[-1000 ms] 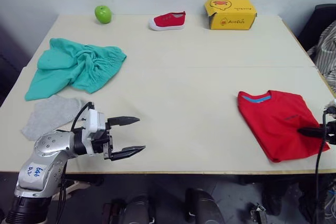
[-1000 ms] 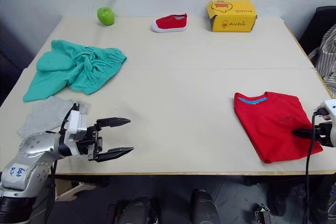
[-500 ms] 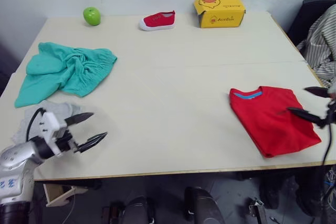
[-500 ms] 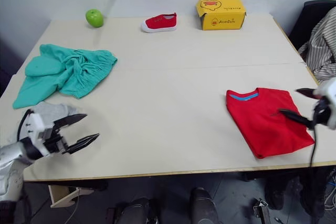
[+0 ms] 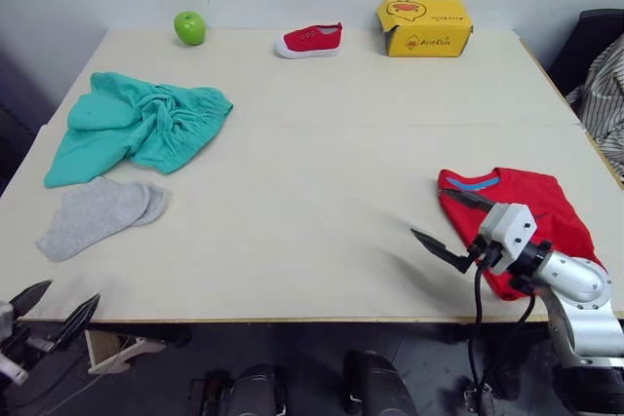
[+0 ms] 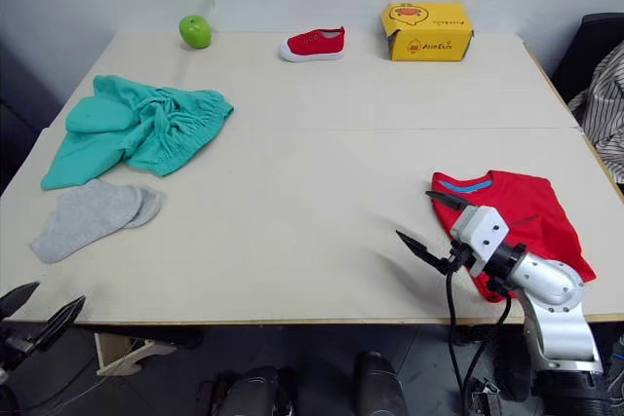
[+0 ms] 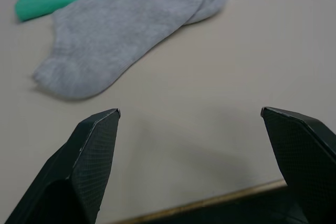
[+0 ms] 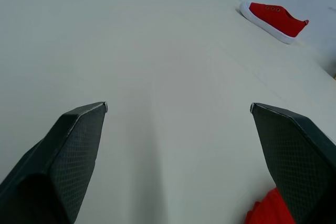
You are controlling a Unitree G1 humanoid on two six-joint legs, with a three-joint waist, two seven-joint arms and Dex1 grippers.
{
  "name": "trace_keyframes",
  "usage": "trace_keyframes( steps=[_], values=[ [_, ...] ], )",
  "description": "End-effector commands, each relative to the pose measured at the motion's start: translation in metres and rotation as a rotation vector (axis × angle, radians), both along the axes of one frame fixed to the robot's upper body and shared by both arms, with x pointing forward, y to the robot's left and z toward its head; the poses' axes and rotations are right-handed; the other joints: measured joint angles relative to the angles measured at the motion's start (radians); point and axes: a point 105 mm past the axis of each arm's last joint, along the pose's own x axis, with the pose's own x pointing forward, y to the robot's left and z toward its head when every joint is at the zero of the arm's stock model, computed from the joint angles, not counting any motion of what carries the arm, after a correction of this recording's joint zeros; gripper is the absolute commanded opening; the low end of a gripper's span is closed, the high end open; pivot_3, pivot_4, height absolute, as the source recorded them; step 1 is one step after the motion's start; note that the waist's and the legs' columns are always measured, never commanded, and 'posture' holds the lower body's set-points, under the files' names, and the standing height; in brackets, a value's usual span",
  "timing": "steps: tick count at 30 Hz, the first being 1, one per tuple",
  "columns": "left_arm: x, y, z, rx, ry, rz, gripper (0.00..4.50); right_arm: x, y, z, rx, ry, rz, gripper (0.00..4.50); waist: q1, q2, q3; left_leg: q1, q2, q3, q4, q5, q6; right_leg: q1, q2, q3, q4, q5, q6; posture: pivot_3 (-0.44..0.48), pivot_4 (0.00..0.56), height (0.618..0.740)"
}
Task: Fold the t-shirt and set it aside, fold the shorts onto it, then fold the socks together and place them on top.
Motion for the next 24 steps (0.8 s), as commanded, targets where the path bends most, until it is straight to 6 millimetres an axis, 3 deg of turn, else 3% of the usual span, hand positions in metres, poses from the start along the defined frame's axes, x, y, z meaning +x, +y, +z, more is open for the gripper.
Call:
trace_keyframes(
  steps=[1,2,3,6,9,14,18,22,24],
  values=[
    [0.011,-0.005,0.025,0.003,-0.077,-0.002,4.5,0.0,0.011,0.012,0.045,-0.051,0.03,4.46,-0.01,0.003,0.001,0.0,-0.005,-0.017,-0.005,0.005,0.001,0.013,-0.003,-0.018,-0.005,0.0,0.0,0.0,0.15,0.74],
    [0.018,-0.009,0.028,0.002,-0.078,-0.024,4.5,0.001,0.012,0.012,0.056,-0.047,0.027,4.46,-0.013,0.002,0.001,0.0,-0.012,-0.034,-0.011,0.012,0.002,0.023,-0.005,-0.039,-0.007,0.0,0.001,0.0,0.15,0.74],
    [0.037,-0.016,0.035,0.018,-0.082,-0.072,4.5,0.002,0.011,0.013,0.062,-0.045,0.021,4.46,0.003,0.001,0.002,0.001,-0.016,-0.039,-0.013,0.017,0.001,0.02,-0.007,-0.041,-0.007,0.0,0.002,0.0,0.15,0.74],
    [0.079,-0.034,0.055,0.088,-0.101,-0.197,4.5,-0.003,0.012,0.015,0.066,-0.036,0.05,4.46,0.048,0.001,0.002,0.0,-0.015,-0.036,-0.01,0.019,-0.001,0.019,-0.006,-0.037,-0.007,-0.001,0.001,0.0,0.15,0.74],
    [0.134,-0.054,0.074,0.178,-0.089,-0.319,4.5,-0.014,0.012,0.014,0.088,-0.006,0.091,4.46,0.067,0.002,0.001,0.0,-0.013,-0.036,-0.011,0.018,-0.008,0.019,-0.003,-0.037,-0.007,0.0,-0.001,0.0,0.15,0.74],
    [0.214,-0.077,0.083,0.305,-0.023,-0.405,4.5,-0.025,0.005,0.012,0.092,0.006,0.045,4.46,0.051,0.002,0.001,0.0,-0.013,-0.027,-0.014,0.023,-0.01,0.016,0.0,-0.036,-0.003,0.0,0.0,0.0,0.15,0.74],
    [0.252,-0.084,0.073,0.327,0.077,-0.372,4.5,-0.031,0.001,0.011,0.092,0.004,0.005,4.46,0.029,-0.001,0.002,0.0,-0.015,-0.014,-0.014,0.023,-0.011,0.014,0.003,-0.036,-0.005,0.0,0.0,0.0,0.15,0.74],
    [0.27,-0.083,0.059,0.346,0.181,-0.279,4.5,-0.035,-0.003,0.011,0.1,0.0,-0.04,4.46,0.008,-0.006,0.004,0.0,-0.015,-0.011,-0.015,0.022,-0.011,0.012,0.003,-0.035,-0.006,-0.001,0.002,0.0,0.15,0.74],
    [0.274,-0.082,0.054,0.348,0.21,-0.227,4.11,-0.041,-0.006,0.01,0.104,0.003,-0.068,4.5,0.007,-0.007,0.004,0.0,-0.015,-0.012,-0.015,0.022,-0.011,0.012,0.003,-0.035,-0.005,-0.001,0.002,0.0,0.15,0.74]
  ],
)
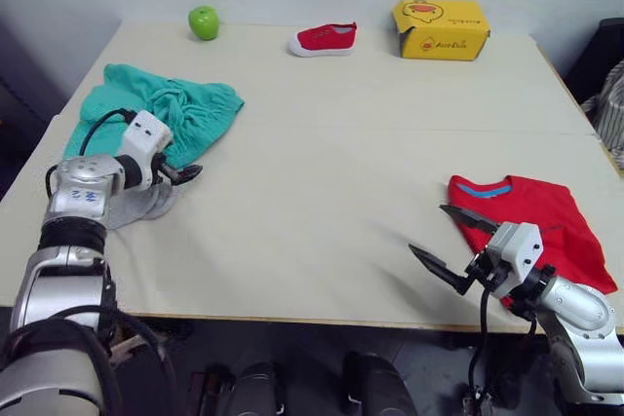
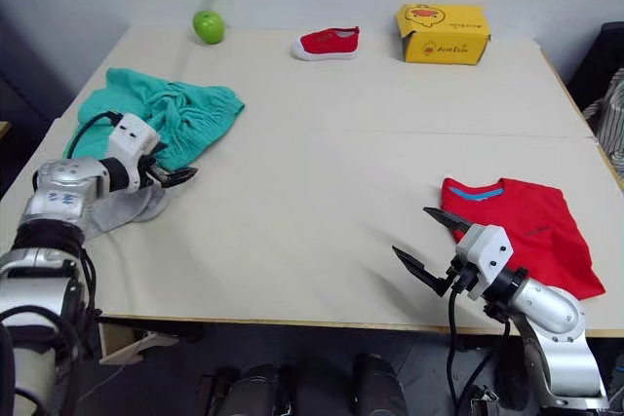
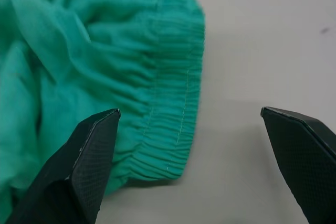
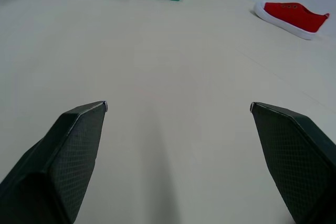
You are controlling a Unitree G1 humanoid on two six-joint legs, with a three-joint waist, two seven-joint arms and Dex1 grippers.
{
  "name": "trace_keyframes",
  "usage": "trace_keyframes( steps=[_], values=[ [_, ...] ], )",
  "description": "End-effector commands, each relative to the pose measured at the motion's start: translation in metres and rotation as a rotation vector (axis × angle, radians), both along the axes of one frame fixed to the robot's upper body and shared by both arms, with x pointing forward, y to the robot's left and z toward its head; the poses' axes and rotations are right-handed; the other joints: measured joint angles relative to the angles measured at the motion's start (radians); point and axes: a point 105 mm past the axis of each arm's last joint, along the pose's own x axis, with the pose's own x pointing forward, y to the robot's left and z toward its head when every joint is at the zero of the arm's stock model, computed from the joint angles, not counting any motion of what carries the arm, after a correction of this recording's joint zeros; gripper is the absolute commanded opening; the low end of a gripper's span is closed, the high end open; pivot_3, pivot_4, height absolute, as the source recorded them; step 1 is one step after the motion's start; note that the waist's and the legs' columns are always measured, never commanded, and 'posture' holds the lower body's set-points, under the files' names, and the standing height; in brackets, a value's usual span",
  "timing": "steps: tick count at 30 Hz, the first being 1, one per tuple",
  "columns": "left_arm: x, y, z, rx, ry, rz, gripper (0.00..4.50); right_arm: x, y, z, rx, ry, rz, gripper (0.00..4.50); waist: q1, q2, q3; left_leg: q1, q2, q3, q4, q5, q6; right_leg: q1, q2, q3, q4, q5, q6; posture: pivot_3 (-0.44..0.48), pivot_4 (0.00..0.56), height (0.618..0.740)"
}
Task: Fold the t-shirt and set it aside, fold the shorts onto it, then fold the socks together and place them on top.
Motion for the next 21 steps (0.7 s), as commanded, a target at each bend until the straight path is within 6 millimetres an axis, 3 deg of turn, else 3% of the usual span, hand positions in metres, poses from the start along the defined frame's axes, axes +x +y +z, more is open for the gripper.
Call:
trace_keyframes(
  steps=[1,7,13,17,21],
  values=[
    [0.005,0.013,-0.002,0.053,0.02,0.113,3.91,-0.01,-0.006,0.012,0.006,-0.047,-0.052,4.5,0.001,-0.001,0.0,0.0,0.0,0.0,0.0,0.0,0.0,0.0,0.0,0.0,0.001,0.0,0.0,0.0,0.15,0.74],
    [0.008,0.02,-0.004,0.014,0.01,0.214,1.94,-0.018,-0.012,0.007,0.008,-0.029,-0.097,4.5,-0.005,-0.002,0.0,0.006,0.001,-0.002,0.001,0.001,0.001,0.0,-0.001,0.007,0.007,0.0,0.001,0.0,0.15,0.74],
    [0.013,0.023,0.015,-0.075,-0.11,0.25,0.02,-0.02,-0.014,0.005,0.004,-0.023,-0.113,4.5,-0.002,-0.007,0.003,0.009,0.003,0.0,0.0,0.001,0.001,-0.002,-0.001,0.013,0.01,0.0,0.0,0.0,0.15,0.74],
    [0.025,-0.007,0.062,-0.151,-0.276,0.103,0.02,-0.02,-0.016,0.005,-0.009,-0.021,-0.121,4.5,0.003,-0.011,0.005,0.007,0.002,0.003,0.001,0.0,0.002,-0.006,-0.002,0.015,0.012,0.0,0.0,0.0,0.15,0.74],
    [0.028,-0.067,0.116,-0.164,-0.396,-0.195,0.02,-0.019,-0.019,0.004,-0.027,-0.019,-0.124,4.5,0.029,-0.014,0.006,-0.002,-0.001,0.003,0.007,0.0,0.003,-0.011,-0.002,0.013,0.012,0.001,0.002,0.0,0.15,0.74]
  ],
)
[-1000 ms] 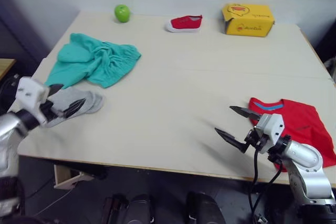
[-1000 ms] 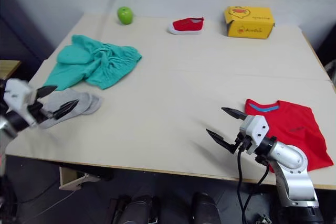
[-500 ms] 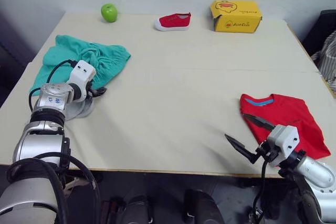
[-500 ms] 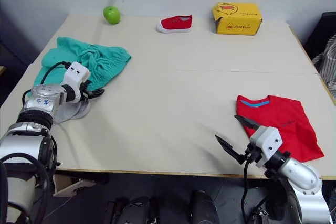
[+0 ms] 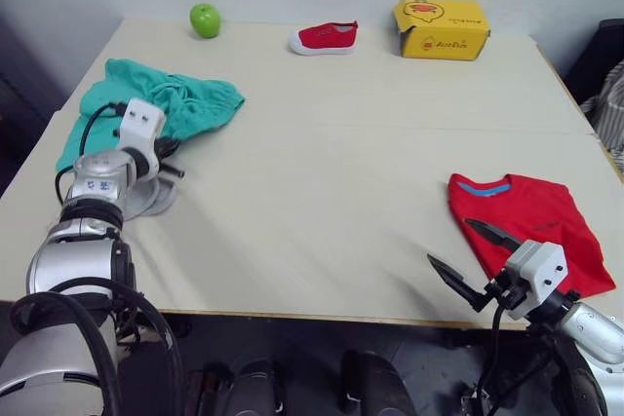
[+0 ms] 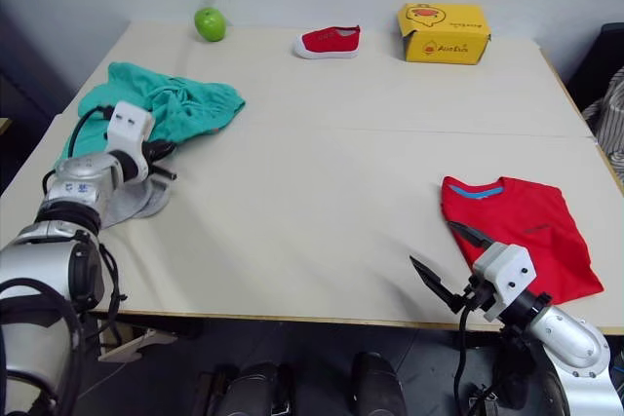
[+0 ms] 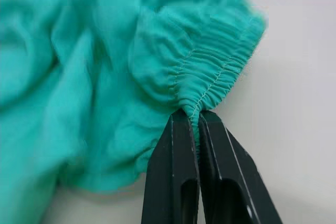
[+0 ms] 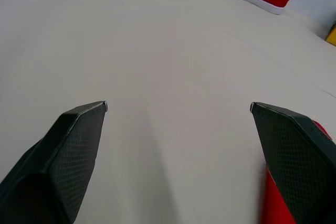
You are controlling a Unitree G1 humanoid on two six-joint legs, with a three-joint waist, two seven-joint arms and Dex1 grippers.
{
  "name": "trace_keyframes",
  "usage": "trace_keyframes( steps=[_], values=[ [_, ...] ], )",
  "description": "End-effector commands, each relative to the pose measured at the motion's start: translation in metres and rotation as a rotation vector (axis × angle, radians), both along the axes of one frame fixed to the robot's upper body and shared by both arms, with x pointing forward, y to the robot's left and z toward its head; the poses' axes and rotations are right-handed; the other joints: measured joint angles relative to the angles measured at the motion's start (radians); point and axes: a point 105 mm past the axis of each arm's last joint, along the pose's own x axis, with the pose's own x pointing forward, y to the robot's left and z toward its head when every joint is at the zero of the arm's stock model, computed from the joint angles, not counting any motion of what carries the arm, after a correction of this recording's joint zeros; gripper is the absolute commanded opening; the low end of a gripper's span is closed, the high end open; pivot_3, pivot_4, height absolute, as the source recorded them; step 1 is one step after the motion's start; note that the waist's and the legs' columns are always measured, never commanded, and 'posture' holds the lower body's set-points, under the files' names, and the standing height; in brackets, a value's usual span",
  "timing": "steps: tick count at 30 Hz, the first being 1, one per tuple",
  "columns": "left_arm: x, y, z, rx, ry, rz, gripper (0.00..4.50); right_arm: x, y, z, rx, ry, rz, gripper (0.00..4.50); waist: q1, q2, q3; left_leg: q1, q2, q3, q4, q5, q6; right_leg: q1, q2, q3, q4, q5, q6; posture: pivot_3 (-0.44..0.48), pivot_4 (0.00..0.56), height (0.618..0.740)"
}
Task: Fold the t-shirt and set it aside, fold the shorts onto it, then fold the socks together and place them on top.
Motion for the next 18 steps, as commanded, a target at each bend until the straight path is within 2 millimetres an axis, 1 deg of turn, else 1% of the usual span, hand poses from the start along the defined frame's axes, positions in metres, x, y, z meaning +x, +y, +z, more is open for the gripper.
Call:
trace_keyframes(
  steps=[1,3,5,7,8,10,12,13,16,18],
  values=[
    [-0.001,-0.048,0.067,0.037,-0.197,-0.246,0.02,-0.001,-0.004,0.01,-0.031,-0.038,-0.004,4.5,0.004,0.0,0.0,-0.001,0.0,0.001,0.002,-0.001,0.001,0.0,0.0,-0.001,0.0,0.0,0.0,0.0,0.15,0.74],
    [-0.005,-0.074,0.078,0.063,-0.22,-0.375,0.02,-0.001,-0.006,0.01,-0.05,-0.037,-0.002,4.5,0.002,0.0,0.0,-0.001,0.0,0.001,0.004,-0.003,0.002,0.0,0.0,0.0,-0.001,0.0,0.0,0.0,0.15,0.74],
    [-0.016,-0.108,0.084,0.114,-0.216,-0.562,0.02,0.0,-0.012,0.012,-0.059,-0.034,-0.012,4.5,-0.002,0.0,0.0,-0.001,-0.001,0.001,0.004,-0.004,0.003,0.0,0.0,0.002,-0.001,0.001,0.001,0.0,0.15,0.74],
    [-0.029,-0.137,0.08,0.15,-0.185,-0.73,0.02,0.0,-0.018,0.013,-0.073,-0.026,-0.017,4.5,-0.003,0.0,0.0,-0.001,-0.001,0.002,0.004,-0.004,0.003,0.0,0.0,0.002,-0.001,0.001,0.001,0.0,0.15,0.74],
    [-0.034,-0.144,0.077,0.162,-0.17,-0.776,0.02,0.0,-0.02,0.014,-0.076,-0.024,-0.018,4.5,-0.003,0.0,0.0,-0.001,-0.001,0.003,0.005,-0.004,0.003,0.0,0.0,0.002,-0.001,0.001,0.001,0.0,0.15,0.74],
    [-0.05,-0.16,0.067,0.16,-0.149,-0.888,0.02,0.0,-0.024,0.015,-0.081,-0.025,-0.028,4.5,-0.008,0.0,0.0,-0.001,0.0,0.003,0.006,-0.004,0.003,0.0,0.001,0.003,-0.001,0.001,0.001,0.0,0.15,0.74],
    [-0.065,-0.174,0.061,0.109,-0.141,-0.952,0.02,0.0,-0.026,0.015,-0.081,-0.026,-0.04,4.5,-0.013,0.001,0.0,0.001,0.002,0.003,0.006,-0.004,0.001,0.0,0.004,0.007,0.0,0.001,0.001,0.0,0.15,0.74],
    [-0.073,-0.182,0.054,0.089,-0.118,-0.979,0.02,0.0,-0.026,0.014,-0.082,-0.023,-0.041,4.5,-0.015,0.001,0.0,0.001,0.003,0.003,0.006,-0.004,0.001,0.0,0.005,0.007,0.0,0.001,0.001,0.0,0.15,0.74],
    [-0.105,-0.206,0.018,0.067,-0.02,-1.085,0.02,-0.002,-0.026,0.013,-0.09,-0.016,-0.035,4.5,-0.016,0.001,0.0,0.002,0.004,0.003,0.008,-0.004,0.001,0.0,0.005,0.009,0.002,0.001,0.001,0.0,0.15,0.74],
    [-0.124,-0.223,0.002,0.011,0.014,-1.131,0.02,-0.003,-0.027,0.014,-0.093,-0.02,-0.042,4.5,-0.007,0.001,0.0,0.003,0.004,0.003,0.009,-0.005,0.001,0.001,0.005,0.009,0.003,0.001,0.001,0.0,0.15,0.74]
  ],
)
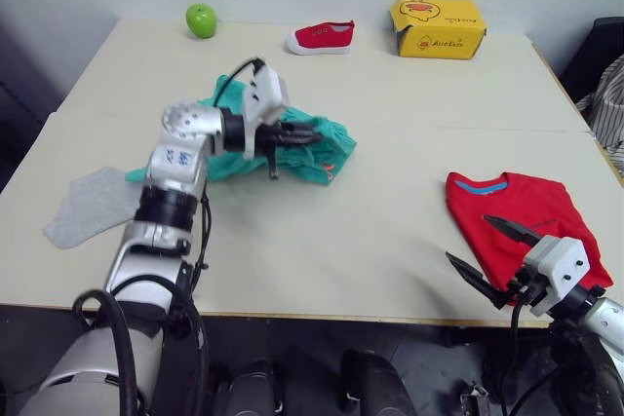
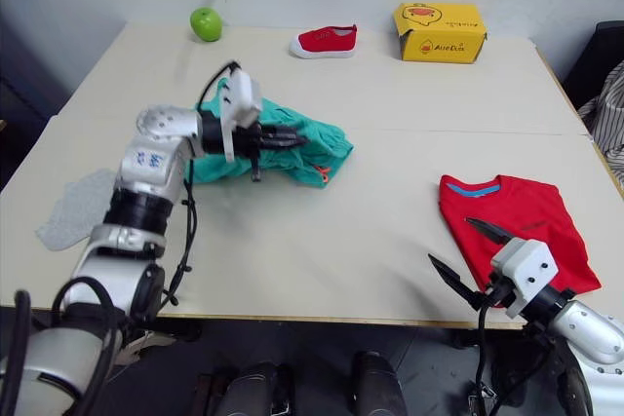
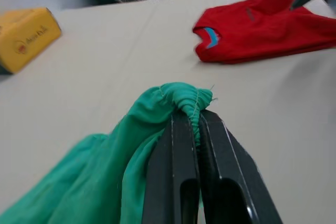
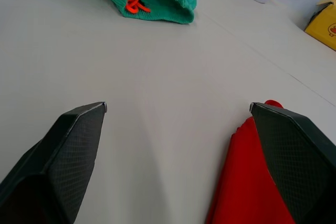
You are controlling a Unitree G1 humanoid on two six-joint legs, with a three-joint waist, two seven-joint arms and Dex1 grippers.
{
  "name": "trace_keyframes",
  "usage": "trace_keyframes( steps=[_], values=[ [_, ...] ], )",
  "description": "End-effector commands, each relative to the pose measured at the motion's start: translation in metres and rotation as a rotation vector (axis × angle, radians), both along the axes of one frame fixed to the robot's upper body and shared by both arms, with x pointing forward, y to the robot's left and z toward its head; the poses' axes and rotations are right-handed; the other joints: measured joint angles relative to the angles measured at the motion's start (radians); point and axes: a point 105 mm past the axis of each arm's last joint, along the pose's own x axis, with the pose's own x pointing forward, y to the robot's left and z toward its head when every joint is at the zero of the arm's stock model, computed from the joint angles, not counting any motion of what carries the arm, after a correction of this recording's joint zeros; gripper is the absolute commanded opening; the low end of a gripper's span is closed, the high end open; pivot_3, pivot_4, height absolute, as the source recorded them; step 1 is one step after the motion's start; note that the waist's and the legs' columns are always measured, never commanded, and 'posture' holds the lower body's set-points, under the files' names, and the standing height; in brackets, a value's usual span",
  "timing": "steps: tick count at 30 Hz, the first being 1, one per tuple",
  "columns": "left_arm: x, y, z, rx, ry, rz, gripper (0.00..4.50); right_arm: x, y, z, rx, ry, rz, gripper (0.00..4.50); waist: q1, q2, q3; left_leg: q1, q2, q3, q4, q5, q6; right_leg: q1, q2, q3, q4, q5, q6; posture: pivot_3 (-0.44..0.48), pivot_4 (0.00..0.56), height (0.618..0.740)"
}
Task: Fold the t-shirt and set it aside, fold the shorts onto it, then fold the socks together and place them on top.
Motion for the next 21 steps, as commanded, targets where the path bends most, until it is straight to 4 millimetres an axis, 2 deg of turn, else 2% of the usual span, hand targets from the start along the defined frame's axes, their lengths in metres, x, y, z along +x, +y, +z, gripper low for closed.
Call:
trace_keyframes(
  steps=[1,2,5,9,13,17,21],
  values=[
    [-0.032,-0.031,-0.004,-0.06,0.036,-0.101,0.02,-0.002,-0.003,0.012,-0.014,-0.046,-0.008,4.5,0.008,0.0,0.0,0.0,0.0,0.0,0.001,0.0,0.0,0.0,0.0,0.0,0.0,0.0,0.0,0.0,0.15,0.74],
    [-0.037,-0.039,-0.008,-0.077,0.037,-0.104,0.02,-0.003,-0.003,0.012,-0.014,-0.047,-0.009,4.5,0.012,0.0,0.0,0.0,0.0,0.0,0.002,0.0,0.001,0.0,-0.001,0.001,0.0,0.0,0.0,0.0,0.15,0.74],
    [-0.044,-0.052,-0.025,-0.078,0.019,-0.115,0.63,-0.004,0.0,0.013,-0.006,-0.045,0.008,4.5,0.02,0.0,0.0,0.0,0.0,-0.002,0.003,0.0,0.002,0.0,-0.005,0.0,-0.001,0.0,0.0,0.0,0.15,0.74],
    [-0.046,-0.054,-0.045,-0.021,-0.035,-0.137,1.88,-0.006,0.01,0.015,-0.026,-0.032,0.064,4.5,0.021,0.002,-0.001,0.0,0.0,-0.002,0.002,0.0,0.003,0.0,-0.005,0.0,-0.002,0.0,0.0,0.0,0.15,0.74],
    [-0.05,-0.044,-0.039,-0.051,-0.016,-0.171,3.16,0.0,0.023,0.022,-0.045,-0.046,0.093,4.5,0.018,0.002,-0.001,0.0,0.001,-0.001,0.002,0.0,0.003,0.0,-0.005,0.0,-0.001,0.0,0.0,0.0,0.15,0.74],
    [-0.066,0.0,-0.022,-0.122,0.013,-0.268,4.4,0.012,0.055,0.036,-0.029,-0.079,0.18,4.5,0.003,0.003,-0.001,0.0,0.002,-0.001,0.002,-0.001,0.002,0.0,-0.005,0.0,-0.001,0.0,-0.001,0.0,0.15,0.74],
    [-0.049,0.049,-0.026,-0.043,-0.051,-0.086,4.46,0.012,0.096,0.031,-0.035,-0.032,0.321,4.5,0.005,0.004,-0.001,0.001,0.003,-0.002,0.002,0.0,0.001,-0.001,-0.005,-0.001,0.001,-0.001,-0.003,0.0,0.15,0.74]
  ],
)
